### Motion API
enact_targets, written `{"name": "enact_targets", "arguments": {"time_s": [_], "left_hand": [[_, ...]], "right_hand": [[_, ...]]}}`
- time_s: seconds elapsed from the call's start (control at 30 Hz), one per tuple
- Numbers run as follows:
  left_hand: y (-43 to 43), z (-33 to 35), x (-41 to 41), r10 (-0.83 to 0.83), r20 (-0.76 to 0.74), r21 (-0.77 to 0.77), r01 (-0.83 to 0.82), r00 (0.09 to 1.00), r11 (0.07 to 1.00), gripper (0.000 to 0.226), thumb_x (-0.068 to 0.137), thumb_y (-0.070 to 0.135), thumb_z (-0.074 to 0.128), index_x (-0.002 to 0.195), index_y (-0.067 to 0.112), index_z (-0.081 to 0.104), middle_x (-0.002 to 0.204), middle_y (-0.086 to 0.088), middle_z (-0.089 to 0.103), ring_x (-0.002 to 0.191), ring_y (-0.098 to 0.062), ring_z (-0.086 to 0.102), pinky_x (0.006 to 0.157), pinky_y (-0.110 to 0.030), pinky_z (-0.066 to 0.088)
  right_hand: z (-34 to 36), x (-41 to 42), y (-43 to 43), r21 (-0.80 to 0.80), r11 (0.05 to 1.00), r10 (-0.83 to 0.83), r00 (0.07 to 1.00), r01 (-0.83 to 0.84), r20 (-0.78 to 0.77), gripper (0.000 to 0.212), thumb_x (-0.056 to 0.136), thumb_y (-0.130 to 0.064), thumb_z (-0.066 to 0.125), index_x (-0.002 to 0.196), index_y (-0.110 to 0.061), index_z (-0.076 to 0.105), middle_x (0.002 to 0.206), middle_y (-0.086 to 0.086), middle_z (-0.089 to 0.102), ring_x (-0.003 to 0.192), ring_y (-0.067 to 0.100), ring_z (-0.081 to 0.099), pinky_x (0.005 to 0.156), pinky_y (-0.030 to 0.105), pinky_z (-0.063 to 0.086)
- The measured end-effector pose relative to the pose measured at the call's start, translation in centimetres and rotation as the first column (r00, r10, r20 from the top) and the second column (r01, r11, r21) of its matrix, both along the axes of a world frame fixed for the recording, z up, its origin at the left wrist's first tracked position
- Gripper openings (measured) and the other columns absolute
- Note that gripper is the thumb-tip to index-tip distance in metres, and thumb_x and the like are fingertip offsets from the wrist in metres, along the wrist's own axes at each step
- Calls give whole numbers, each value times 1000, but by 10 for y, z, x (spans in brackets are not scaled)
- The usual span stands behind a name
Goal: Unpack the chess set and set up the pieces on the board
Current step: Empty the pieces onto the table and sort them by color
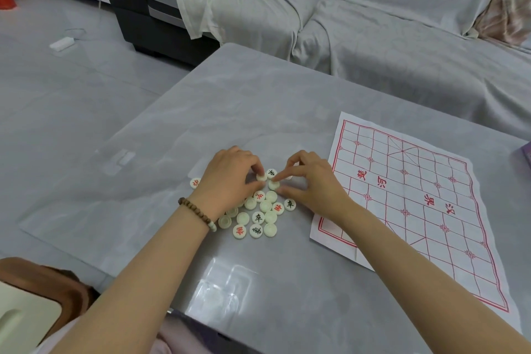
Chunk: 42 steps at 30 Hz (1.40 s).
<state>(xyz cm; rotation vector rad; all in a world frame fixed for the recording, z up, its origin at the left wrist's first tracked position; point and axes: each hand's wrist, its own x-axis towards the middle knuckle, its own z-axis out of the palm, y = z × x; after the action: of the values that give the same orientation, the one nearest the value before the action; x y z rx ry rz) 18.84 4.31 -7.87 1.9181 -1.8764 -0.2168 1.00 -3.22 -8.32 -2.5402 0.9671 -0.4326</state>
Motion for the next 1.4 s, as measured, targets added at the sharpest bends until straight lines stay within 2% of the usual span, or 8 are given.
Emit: {"name": "enact_targets", "arguments": {"time_s": [0.13, 0.23, 0.37, 0.47, 0.57, 0.7, 1.13, 1.4], "left_hand": [[-1, 1, -2, 18, -65, 11, -17, 998, 1000, 13, 82, 36, 65, 87, 27, 57, 73, 20, 47, 85, -8, 46, 76, -23, 30], [0, 1, 1, 17, -120, -6, -18, 993, 1000, 13, 86, 36, 62, 94, 27, 59, 81, 18, 62, 87, -6, 50, 83, -26, 36], [2, -5, 5, 49, -239, 35, -41, 970, 999, 13, 83, 37, 65, 93, 28, 66, 79, 18, 62, 88, -5, 49, 82, -27, 37], [3, -8, 5, 68, -208, -6, -70, 976, 998, 19, 82, 39, 66, 98, 30, 64, 85, 17, 63, 89, -6, 47, 86, -29, 36], [7, -5, 6, 63, -170, -53, -73, 983, 996, 18, 83, 41, 64, 98, 31, 64, 92, 15, 62, 92, -8, 47, 85, -26, 33], [20, -2, 8, -21, -152, -75, 10, 988, 997, 15, 85, 42, 59, 94, 34, 69, 89, 14, 62, 90, -7, 46, 85, -28, 35], [37, -10, 5, -187, -111, -44, 184, 976, 982, 30, 77, 62, 55, 97, 44, 69, 89, 23, 46, 88, 0, 35, 85, -23, 29], [25, -11, -1, -119, -73, -26, 117, 990, 993, 24, 80, 52, 59, 95, 38, 70, 95, 17, 46, 95, -4, 38, 88, -25, 28]], "right_hand": [[-1, 6, 1, 1, 999, -37, 999, 37, 28, 16, 86, -37, 62, 96, -27, 71, 98, -11, 45, 92, 6, 38, 85, 26, 29], [0, 4, 3, 63, 995, -78, 997, 77, 24, 19, 91, -35, 55, 96, -23, 69, 99, -9, 46, 94, 8, 40, 86, 26, 31], [-2, 1, 3, 74, 982, -171, 985, 172, -10, 17, 89, -37, 59, 85, -21, 64, 96, -6, 49, 92, 11, 42, 84, 27, 34], [0, -1, 7, 39, 978, -207, 976, 205, 74, 13, 83, -33, 67, 80, -21, 62, 91, -7, 48, 88, 11, 44, 82, 27, 36], [10, -4, 19, 96, 992, -99, 982, 84, 163, 9, 81, -31, 69, 88, -25, 71, 90, -10, 49, 88, 7, 44, 80, 22, 34], [7, -6, 29, -53, 996, 67, 998, -67, -2, 18, 86, -37, 63, 101, -33, 72, 98, -8, 55, 85, 5, 38, 76, 23, 22], [7, 16, 20, 175, 974, -144, 989, 141, 9, 16, 85, -36, 64, 90, -23, 72, 90, -6, 48, 93, 10, 43, 88, 33, 37], [6, 2, 22, 279, 926, -320, 923, 255, 216, 10, 85, -28, 66, 93, -31, 71, 88, -10, 50, 80, 2, 48, 68, 7, 34]]}}
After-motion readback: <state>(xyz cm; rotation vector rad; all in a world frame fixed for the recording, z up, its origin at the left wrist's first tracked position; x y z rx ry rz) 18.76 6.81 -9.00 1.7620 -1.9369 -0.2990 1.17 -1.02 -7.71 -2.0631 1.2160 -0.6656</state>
